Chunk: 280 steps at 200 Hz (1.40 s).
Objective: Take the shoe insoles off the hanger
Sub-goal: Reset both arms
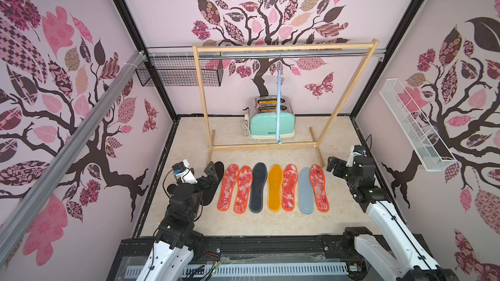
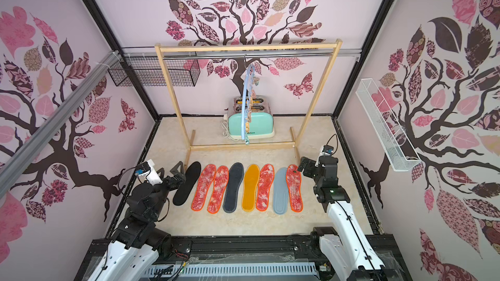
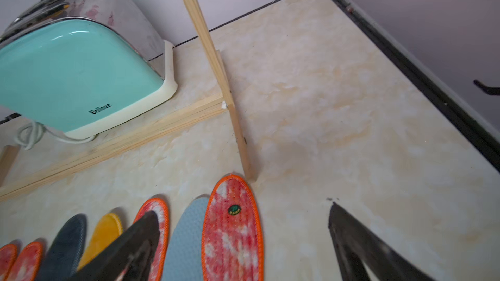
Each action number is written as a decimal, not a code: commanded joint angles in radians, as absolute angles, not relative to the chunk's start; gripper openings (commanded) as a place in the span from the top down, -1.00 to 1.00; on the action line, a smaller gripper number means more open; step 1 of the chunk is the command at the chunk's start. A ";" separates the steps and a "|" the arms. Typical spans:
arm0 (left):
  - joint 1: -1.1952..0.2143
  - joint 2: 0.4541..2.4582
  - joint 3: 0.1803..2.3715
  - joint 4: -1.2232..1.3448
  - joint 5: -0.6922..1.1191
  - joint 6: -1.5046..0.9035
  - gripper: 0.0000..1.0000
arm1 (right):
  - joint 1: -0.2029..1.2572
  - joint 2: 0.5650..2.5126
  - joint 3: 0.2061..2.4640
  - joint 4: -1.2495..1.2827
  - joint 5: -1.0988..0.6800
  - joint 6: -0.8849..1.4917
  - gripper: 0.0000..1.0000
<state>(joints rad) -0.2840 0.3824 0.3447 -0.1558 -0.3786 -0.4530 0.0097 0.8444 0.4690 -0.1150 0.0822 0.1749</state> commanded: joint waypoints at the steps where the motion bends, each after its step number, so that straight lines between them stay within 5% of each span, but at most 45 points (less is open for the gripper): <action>1: -0.241 0.465 0.269 0.108 -0.475 -0.352 -0.96 | 0.005 0.895 0.387 0.245 0.190 0.066 -0.99; 80: -0.227 1.271 0.216 0.942 -0.455 0.088 -0.96 | 0.000 1.331 0.311 0.795 0.290 0.063 -0.99; 117: -0.106 1.529 0.217 1.193 -0.333 0.034 -0.95 | 0.011 1.584 0.260 1.174 0.191 0.006 -0.98; 167: -0.058 1.557 0.332 0.976 -0.263 0.001 -0.96 | 0.032 1.545 0.405 0.834 0.229 -0.001 -0.99; 280: 0.002 1.558 0.379 0.878 -0.201 -0.052 -0.96 | 0.035 1.545 0.397 0.856 0.230 -0.002 -0.99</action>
<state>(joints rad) 0.0013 1.5669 0.3733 0.8825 -0.2131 -0.0452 0.0303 1.5520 0.3897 0.8597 0.2138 0.0063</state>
